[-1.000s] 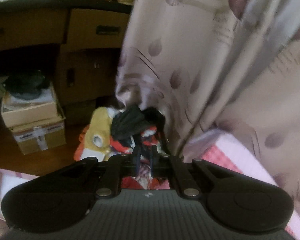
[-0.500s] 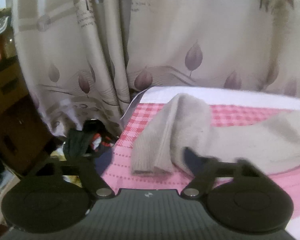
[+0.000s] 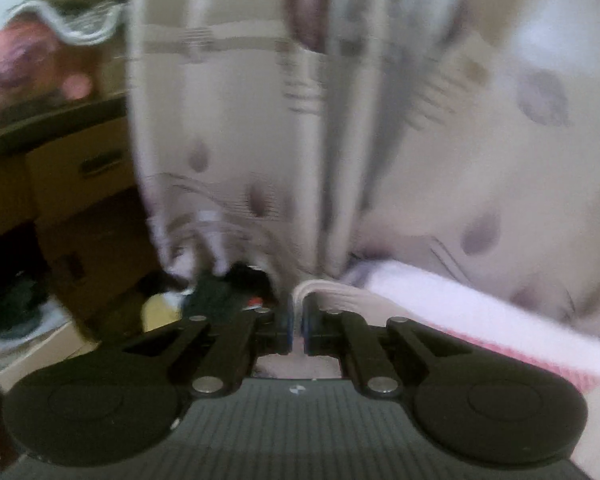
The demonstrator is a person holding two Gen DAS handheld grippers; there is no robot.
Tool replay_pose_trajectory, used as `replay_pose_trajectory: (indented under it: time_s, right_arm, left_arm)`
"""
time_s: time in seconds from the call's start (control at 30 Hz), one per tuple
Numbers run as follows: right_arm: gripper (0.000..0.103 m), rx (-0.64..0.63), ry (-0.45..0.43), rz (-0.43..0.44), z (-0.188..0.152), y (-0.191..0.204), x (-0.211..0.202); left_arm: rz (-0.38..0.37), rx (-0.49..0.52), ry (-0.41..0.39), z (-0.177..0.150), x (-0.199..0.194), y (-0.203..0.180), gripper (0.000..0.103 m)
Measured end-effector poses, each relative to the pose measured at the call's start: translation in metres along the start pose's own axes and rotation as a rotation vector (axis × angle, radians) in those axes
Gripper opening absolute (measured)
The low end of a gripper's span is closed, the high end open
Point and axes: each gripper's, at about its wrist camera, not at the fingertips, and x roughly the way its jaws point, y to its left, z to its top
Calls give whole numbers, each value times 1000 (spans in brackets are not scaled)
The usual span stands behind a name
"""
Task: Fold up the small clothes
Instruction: 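Fold the held sleeve across the sweater body with the left gripper, release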
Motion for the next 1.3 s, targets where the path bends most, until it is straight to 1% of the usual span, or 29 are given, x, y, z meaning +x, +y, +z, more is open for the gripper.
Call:
replay_pose_trajectory:
  time_s: [0.03,0.1,0.17,0.2,0.23,0.3,0.37,0.43,0.5,0.53,0.57,0.6,0.63,0.67,0.7,0.73,0.8,0.83,0.9,0.93,0.97,1.07,1.13,1.23,1.27,1.3]
  right_arm:
    - [103,3,-2,0,0,-1,0]
    - [103,11,-5,5,0,-3,1]
    - [103,12,-5,7,0,-4,0]
    - [103,11,-5,7,0,-4,-1]
    - [103,11,-8,6,0,-5,-2]
    - [103,16,-15,5,1,-7,-4]
    - [103,24,-18,5,3,-10,-7]
    - [103,27,-29,2,6,-14,-11]
    - [103,28,-48,-9,9,-19,-16]
    - [103,33,-60,-14,10,-22,-19]
    - [103,40,-73,-21,12,-26,-23]
    - [103,44,-85,-28,14,-30,-26]
    - [103,44,-96,-35,17,-35,-28]
    - [103,43,-110,-48,19,-39,-31]
    - [103,43,-128,-64,22,-45,-35]
    - [103,48,-153,-84,25,-52,-40]
    - [103,66,-211,-131,32,-69,-54]
    - [103,77,-248,-162,37,-81,-62]
    - [103,92,-316,-215,45,-107,-80]
    - [103,92,-344,-251,50,-122,-87]
    - [103,80,-356,-309,56,-137,-91]
    - [103,-8,-347,-450,74,-179,-92]
    - [103,-59,-316,-548,85,-205,-85]
    - [103,-98,-269,-655,104,-245,-69]
    - [103,-103,-255,-683,109,-256,-64]
    - [103,-104,-242,-707,114,-268,-58]
  left_arm:
    - [30,10,19,7,4,2,10]
    - [81,51,78,9,17,1,11]
    - [149,73,167,-3,33,1,12]
    - [180,84,196,-11,41,1,17]
    - [239,93,217,-23,48,2,19]
    - [319,116,230,-43,54,5,19]
    - [364,128,231,-58,52,6,20]
    - [377,138,200,-66,41,5,25]
    - [384,160,150,-69,26,-1,37]
    - [373,166,114,-70,15,-5,42]
    - [352,167,87,-70,3,-12,51]
    - [313,170,50,-71,-13,-19,55]
    - [274,181,17,-75,-27,-33,58]
    - [231,196,-15,-80,-41,-43,66]
    - [186,214,-45,-88,-56,-54,80]
    - [141,221,-69,-100,-72,-65,85]
    - [52,207,-105,-123,-93,-81,87]
    - [-9,210,-110,-138,-104,-92,87]
    - [-83,218,-77,-163,-110,-112,87]
    - [-133,212,-58,-178,-114,-124,87]
    - [-166,209,-48,-189,-116,-132,87]
    - [-202,216,-1,-219,-113,-158,87]
    - [-222,199,23,-237,-107,-166,87]
    - [-208,168,36,-256,-103,-176,89]
    - [-206,168,37,-255,-101,-176,89]
    - [-202,163,20,-255,-103,-175,91]
